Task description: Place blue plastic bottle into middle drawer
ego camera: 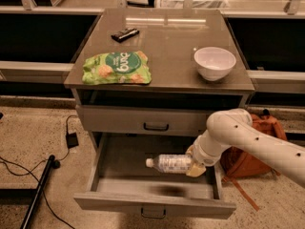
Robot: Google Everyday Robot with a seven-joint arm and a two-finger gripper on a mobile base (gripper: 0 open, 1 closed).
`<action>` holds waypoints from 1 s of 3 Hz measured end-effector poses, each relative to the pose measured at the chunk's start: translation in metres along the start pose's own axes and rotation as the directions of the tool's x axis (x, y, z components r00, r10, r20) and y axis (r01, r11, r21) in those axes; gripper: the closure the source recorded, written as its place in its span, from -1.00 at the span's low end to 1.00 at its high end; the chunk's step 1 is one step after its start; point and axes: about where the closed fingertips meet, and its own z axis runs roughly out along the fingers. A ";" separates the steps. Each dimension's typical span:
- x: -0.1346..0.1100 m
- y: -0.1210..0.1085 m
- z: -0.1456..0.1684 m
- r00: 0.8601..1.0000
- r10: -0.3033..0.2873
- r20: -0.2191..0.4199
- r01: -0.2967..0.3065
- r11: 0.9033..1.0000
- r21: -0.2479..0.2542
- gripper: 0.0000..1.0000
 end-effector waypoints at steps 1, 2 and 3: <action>-0.008 0.010 0.028 1.000 0.023 -0.005 -0.023 1.000 0.016 0.51; -0.012 0.013 0.058 0.997 0.062 -0.054 -0.061 0.998 0.010 0.05; -0.016 0.010 0.086 0.992 0.079 -0.094 -0.079 0.997 0.001 -0.41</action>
Offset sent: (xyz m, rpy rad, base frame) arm 0.0228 0.0113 -0.0933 0.1258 -0.0021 -0.1057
